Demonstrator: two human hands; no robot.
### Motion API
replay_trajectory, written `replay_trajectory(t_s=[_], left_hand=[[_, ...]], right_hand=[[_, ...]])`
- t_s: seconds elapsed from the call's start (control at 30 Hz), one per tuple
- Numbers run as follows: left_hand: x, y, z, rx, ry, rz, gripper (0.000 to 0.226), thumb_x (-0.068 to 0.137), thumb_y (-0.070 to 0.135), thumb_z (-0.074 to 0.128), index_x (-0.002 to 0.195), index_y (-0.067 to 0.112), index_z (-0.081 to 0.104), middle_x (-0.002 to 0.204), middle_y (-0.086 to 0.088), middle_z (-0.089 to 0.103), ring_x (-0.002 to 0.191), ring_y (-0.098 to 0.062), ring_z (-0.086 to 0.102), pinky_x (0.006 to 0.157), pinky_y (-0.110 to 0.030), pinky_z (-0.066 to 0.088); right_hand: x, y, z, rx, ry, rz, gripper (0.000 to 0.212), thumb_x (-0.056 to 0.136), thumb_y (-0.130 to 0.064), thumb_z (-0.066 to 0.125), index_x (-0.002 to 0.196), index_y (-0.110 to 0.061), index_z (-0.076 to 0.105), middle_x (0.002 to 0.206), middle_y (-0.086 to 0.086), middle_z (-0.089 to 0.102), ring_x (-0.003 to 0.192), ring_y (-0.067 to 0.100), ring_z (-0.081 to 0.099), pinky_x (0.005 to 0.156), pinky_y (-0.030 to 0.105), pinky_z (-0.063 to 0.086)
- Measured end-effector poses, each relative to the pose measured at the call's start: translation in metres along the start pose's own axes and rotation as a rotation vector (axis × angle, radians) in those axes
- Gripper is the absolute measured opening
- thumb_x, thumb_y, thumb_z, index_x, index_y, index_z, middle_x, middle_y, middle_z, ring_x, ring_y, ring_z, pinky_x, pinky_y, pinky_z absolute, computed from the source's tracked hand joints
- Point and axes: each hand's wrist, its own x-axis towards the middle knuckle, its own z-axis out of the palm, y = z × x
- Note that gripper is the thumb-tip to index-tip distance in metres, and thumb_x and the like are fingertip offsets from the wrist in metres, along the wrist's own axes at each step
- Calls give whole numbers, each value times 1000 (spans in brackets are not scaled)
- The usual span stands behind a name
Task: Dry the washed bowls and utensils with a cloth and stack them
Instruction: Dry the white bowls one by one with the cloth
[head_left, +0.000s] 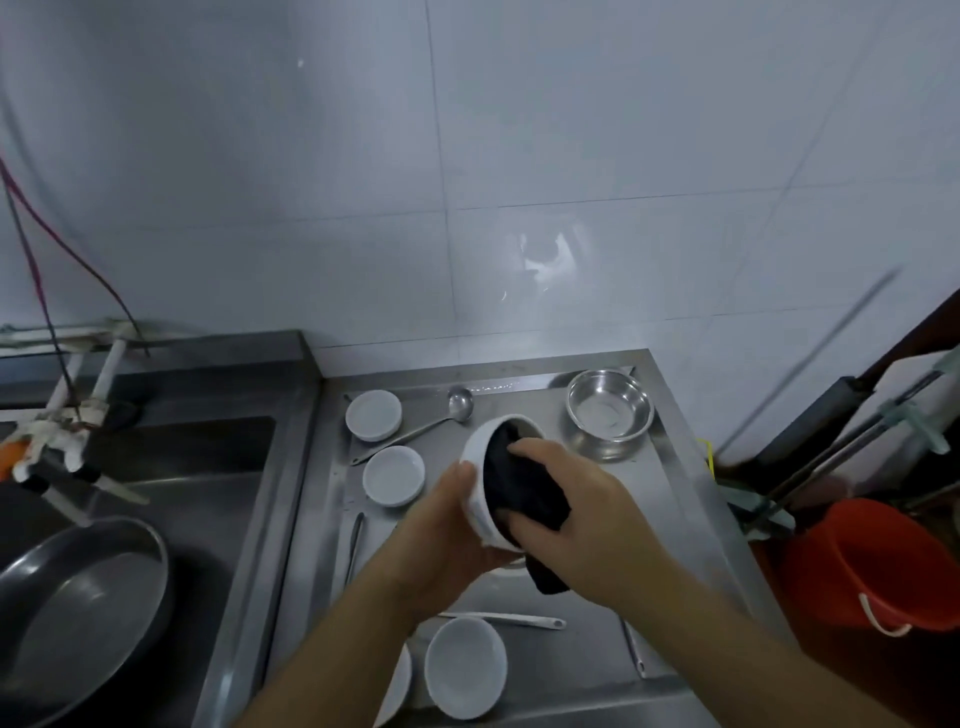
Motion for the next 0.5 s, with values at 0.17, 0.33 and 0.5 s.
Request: replay_trajectory(t_s=[0.17, 0.33, 0.5], left_hand=[[-28, 10, -13, -81, -68, -42, 97, 72, 63, 87, 146, 8, 58, 145, -28, 59, 130, -40, 62, 95, -46, 58], [-42, 11, -11, -157, -178, -9, 78, 78, 62, 83, 142, 21, 65, 151, -22, 56, 137, -41, 56, 107, -58, 51], [-42, 22, 2, -179, -114, 107, 99, 68, 64, 88, 149, 17, 55, 149, -24, 57, 137, -44, 55, 111, -66, 44]], right_hand=[[-12, -29, 9, 81, -30, -119, 53, 86, -29, 68, 137, -37, 57, 121, -13, 67, 110, 6, 63, 92, 29, 55], [6, -39, -2, -187, 15, -518, 43, 89, -2, 72, 129, -14, 73, 139, 0, 68, 127, 22, 63, 111, 37, 49], [32, -51, -9, -530, -21, -566, 40, 92, -13, 57, 127, -17, 75, 133, 4, 72, 114, 29, 66, 103, 43, 56]])
